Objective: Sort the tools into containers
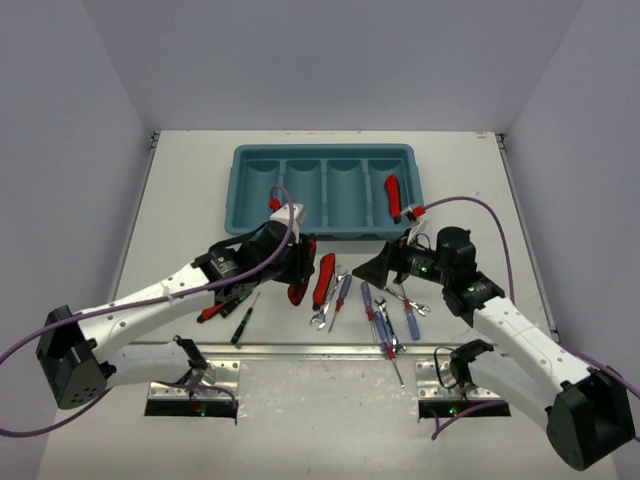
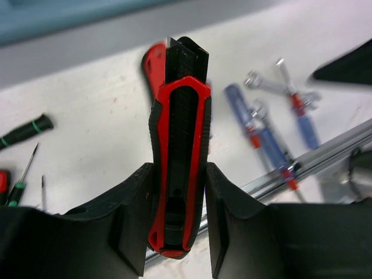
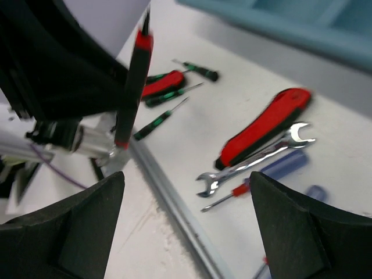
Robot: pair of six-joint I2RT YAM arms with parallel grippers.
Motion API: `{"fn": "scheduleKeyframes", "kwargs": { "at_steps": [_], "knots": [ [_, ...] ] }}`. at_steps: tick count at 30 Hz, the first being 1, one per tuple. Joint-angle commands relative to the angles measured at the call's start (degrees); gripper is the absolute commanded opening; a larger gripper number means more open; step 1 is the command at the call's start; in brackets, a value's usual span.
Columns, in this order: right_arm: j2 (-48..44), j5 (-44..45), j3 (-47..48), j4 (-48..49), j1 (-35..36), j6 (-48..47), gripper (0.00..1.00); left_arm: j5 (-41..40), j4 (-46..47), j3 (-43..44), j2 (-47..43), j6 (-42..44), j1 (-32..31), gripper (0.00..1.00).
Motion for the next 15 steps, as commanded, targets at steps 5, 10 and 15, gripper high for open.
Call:
{"fn": "scheduleKeyframes", "kwargs": {
  "at_steps": [5,10,15],
  "knots": [
    [5.81,12.92,3.12,13.84,16.36,1.32,0.8,-1.34,17.13,5.83,-0.5,-10.75,-0.46,0.0],
    [7.74,17.48,4.19,16.79,18.53,0.24,0.73,0.96,20.28,6.96,2.33,-13.16,-0.41,0.0],
    [9.88,21.64,5.38,18.31,18.89,0.89,0.62,2.12,22.07,6.55,2.45,-14.68,-0.39,0.0]
  ]
}}
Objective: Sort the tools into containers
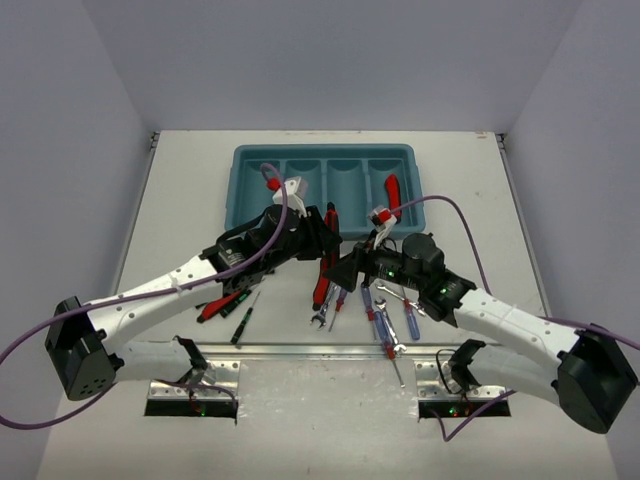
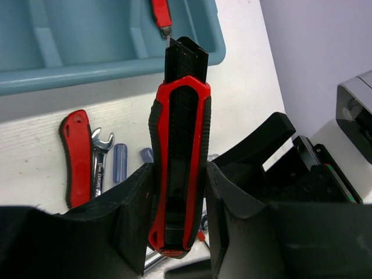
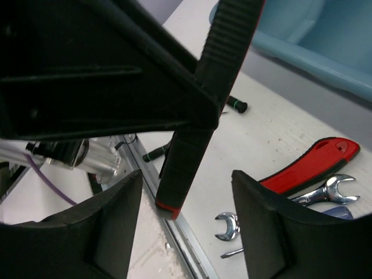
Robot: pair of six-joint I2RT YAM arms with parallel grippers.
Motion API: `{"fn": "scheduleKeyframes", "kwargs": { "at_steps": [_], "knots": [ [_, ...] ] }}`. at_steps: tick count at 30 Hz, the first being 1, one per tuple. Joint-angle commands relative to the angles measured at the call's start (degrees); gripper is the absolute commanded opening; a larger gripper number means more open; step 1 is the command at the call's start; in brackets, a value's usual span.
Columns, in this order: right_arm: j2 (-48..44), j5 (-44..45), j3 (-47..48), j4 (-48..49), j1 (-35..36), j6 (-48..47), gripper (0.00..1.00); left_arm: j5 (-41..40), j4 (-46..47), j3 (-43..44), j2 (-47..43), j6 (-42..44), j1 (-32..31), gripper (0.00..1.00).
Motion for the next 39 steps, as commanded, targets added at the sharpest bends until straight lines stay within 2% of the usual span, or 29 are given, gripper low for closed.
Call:
{"fn": "scheduleKeyframes", "kwargs": {
  "at_steps": [1,2,4,5,7,8,9,10,12,15,16,17,18,21,23,27,30,32,34,37,39],
  "knots": [
    [2.3,6.77,3.58,5.42,0.5,-0.53,0.54,2.05,7.32,1.88,-1.11,-3.26,-0.36,0.0],
    [2.36,7.33,3.61,5.44,0.5,-0.27,0.53,2.32,7.36,1.61,-1.11,-3.28,-0.36,0.0],
    [3.8,7.65,4.33,6.45,0.5,0.4,0.22,2.12,8.58,0.59,-1.76,-3.79,-0.36,0.0],
    [4.32,7.71,4.59,6.82,0.5,0.54,0.13,2.03,9.05,0.37,-2.05,-3.9,-0.36,0.0],
    [4.98,7.58,4.94,7.29,0.5,0.89,0.03,1.94,9.61,-0.2,-2.48,-3.8,-0.4,0.01],
    [5.14,8.11,5.44,6.89,0.5,0.59,0.0,1.66,9.58,-0.12,-2.69,-3.21,-0.36,0.19],
    [5.09,9.16,6.04,6.18,0.5,0.04,0.0,1.22,9.31,0.1,-2.86,-2.27,-0.36,0.48],
    [4.93,9.2,6.07,5.1,0.5,0.01,0.0,1.2,8.49,0.11,-2.87,-2.23,-0.36,0.49],
    [4.49,14.18,8.05,-0.89,0.5,-1.78,0.0,-7.47,1.77,5.03,-3.5,1.11,-0.36,1.0],
    [6.66,24.94,15.19,-16.41,-0.57,-6.39,0.0,-22.29,-10.29,9.84,-6.7,3.67,-0.36,1.0],
    [6.85,26.72,16.9,-19.76,-1.64,-6.48,0.0,-23.38,-12.88,9.93,-8.21,3.83,-0.36,1.0],
    [8.28,27.7,19.29,-24.04,-4.12,-7.11,0.0,-31.48,-16.11,10.47,-10.99,3.84,-0.36,1.0],
    [9.16,26.88,20.61,-25.99,-5.91,-7.29,0.0,-32.98,-17.09,10.38,-12.57,3.93,-0.36,1.0],
    [14.25,26.86,26.72,-32.77,-14.34,-8.98,0.0,-33.66,-17.75,7.15,-17.79,5.38,-0.36,1.0],
    [17.87,30.13,30.02,-34.66,-17.0,-11.25,0.0,-32.63,-17.16,5.27,-19.3,6.3,-0.36,1.0],
    [27.39,32.18,39.27,-39.8,-20.94,-14.61,0.0,-27.65,-16.37,1.23,-16.77,8.31,-0.36,1.0],
    [33.24,33.4,44.25,-41.55,-22.35,-16.7,0.05,-22.07,-15.47,0.0,-11.32,9.76,-0.36,1.0],
    [36.47,33.03,47.29,-42.7,-23.49,-17.56,0.16,-20.08,-14.54,-0.95,-8.31,10.11,-0.36,1.0],
    [39.36,33.82,52.4,-46.31,-23.78,-18.0,0.37,-17.95,-12.43,-2.12,-4.55,10.76,-0.36,1.0],
    [41.58,33.57,57.28,-51.29,-23.76,-18.19,0.63,-16.05,-9.48,-3.1,1.93,11.67,-0.32,1.0],
    [39.46,33.01,56.63,-51.54,-23.56,-17.85,0.75,-15.81,-8.78,-2.76,4.84,12.08,-0.27,1.0]
  ]
}}
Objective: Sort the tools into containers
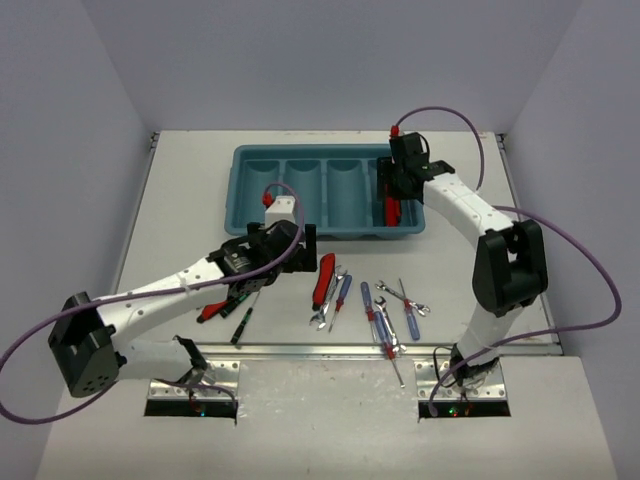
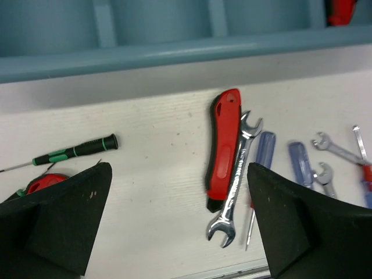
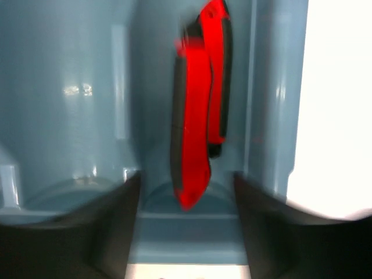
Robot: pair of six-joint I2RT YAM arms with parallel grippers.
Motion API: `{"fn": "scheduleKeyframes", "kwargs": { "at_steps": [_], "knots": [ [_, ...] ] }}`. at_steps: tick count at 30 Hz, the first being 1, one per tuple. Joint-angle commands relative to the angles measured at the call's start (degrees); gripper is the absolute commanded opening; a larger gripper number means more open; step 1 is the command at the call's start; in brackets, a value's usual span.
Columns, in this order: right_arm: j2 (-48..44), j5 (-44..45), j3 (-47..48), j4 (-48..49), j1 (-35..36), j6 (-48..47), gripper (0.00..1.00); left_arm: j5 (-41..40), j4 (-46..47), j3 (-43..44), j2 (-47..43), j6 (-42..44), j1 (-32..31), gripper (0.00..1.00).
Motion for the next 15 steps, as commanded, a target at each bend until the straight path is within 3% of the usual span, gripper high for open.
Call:
{"fn": "scheduleKeyframes", "kwargs": {
  "at_steps": [1,2,3,8,10,15],
  "knots": [
    [-5.41,0.59,2.09,-3.19,0.08,-0.86,0.88,3.18,5.61,1.45,6.68,2.34,-0.15,1.0],
    [-7.91,0.06,1.15,-2.6,0.08,-0.72,0.97,3.83,6.27,1.91,9.19,2.27,-0.15,1.0],
    [-9.3,-0.76,-0.36,-2.35,0.17,-0.65,0.99,4.53,7.06,2.34,11.2,2.31,-0.19,1.0],
    [-20.8,-4.33,-10.44,-0.17,0.34,-0.2,0.99,7.06,10.51,4.34,17.99,2.62,-0.15,0.98],
    [-26.22,-7.41,-17.13,2.16,0.26,-0.8,0.99,7.51,11.86,5.32,20.47,2.85,-0.15,0.95],
    [-34.27,-9.78,-23.2,3.26,0.16,-1.73,0.99,8.6,12.99,7.82,27.53,3.02,-0.27,0.83]
  ]
}}
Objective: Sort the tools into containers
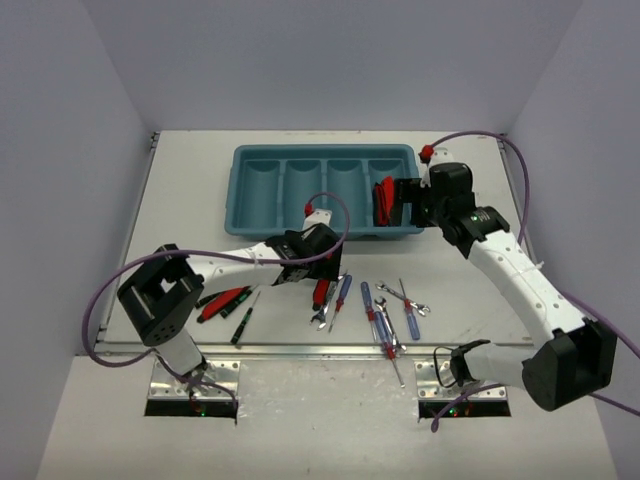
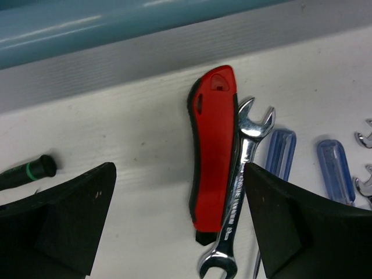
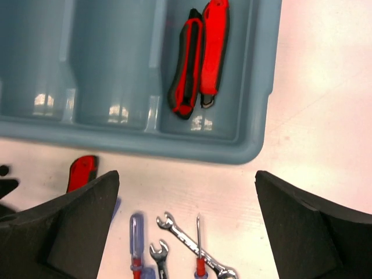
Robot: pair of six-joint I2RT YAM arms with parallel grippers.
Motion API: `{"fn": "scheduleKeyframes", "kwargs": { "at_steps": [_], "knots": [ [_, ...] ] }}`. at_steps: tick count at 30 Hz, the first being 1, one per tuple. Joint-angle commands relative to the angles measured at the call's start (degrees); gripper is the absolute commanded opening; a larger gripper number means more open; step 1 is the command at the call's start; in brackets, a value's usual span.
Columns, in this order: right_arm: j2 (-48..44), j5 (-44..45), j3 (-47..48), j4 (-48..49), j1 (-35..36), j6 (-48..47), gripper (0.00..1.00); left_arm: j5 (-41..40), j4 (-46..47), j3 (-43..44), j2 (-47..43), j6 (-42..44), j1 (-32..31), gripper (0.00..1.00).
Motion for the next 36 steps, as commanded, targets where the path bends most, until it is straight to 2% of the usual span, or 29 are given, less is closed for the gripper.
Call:
{"fn": "scheduleKeyframes", "kwargs": {
  "at_steps": [1,6,11,15,17,19,22,24,31,33,36],
  "knots": [
    [-3.46,-4.31,-3.33,3.05,0.02,-1.27,0.99,1.64,4.46,3.79,4.17,0.58,-0.31,0.8],
    [-3.47,-6.11,-3.6,3.21,0.02,-1.74,0.99,2.45,4.9,4.92,8.5,-0.17,-0.4,0.68],
    [-2.95,-7.36,-4.44,4.01,0.02,-1.74,0.99,1.96,4.9,4.99,10.05,-0.81,-0.4,0.48],
    [-3.25,-7.43,-4.74,4.15,0.02,-1.91,0.99,1.72,4.59,4.99,10.65,-0.92,-0.4,0.39],
    [-3.6,-7.36,-4.95,4.42,0.02,-1.92,0.99,1.15,4.17,4.78,10.65,-1.06,-0.4,0.28],
    [-3.86,-8.54,-5.26,4.79,0.02,-1.92,0.99,0.87,3.68,4.54,10.3,-1.14,-0.47,0.22],
    [-4.18,-11.26,-5.67,5.51,0.02,-1.83,0.99,0.25,2.28,3.78,8.57,-1.89,-0.49,0.03],
    [-4.69,-13.33,-6.16,6.28,0.02,-1.8,0.99,0.38,2.17,2.79,6.04,-2.46,-0.52,0.0],
    [-10.62,-25.38,-10.62,11.76,0.02,0.02,0.99,1.87,1.42,-0.56,-6.19,-3.99,-1.28,0.0],
    [-13.89,-33.03,-13.58,14.95,0.02,2.41,0.99,4.42,2.46,-1.52,-10.26,-4.55,-1.28,0.0],
    [-18.34,-40.48,-18.61,21.8,0.02,6.51,0.98,4.17,4.34,-2.61,-16.41,-6.31,-1.28,0.0]
  ]
}}
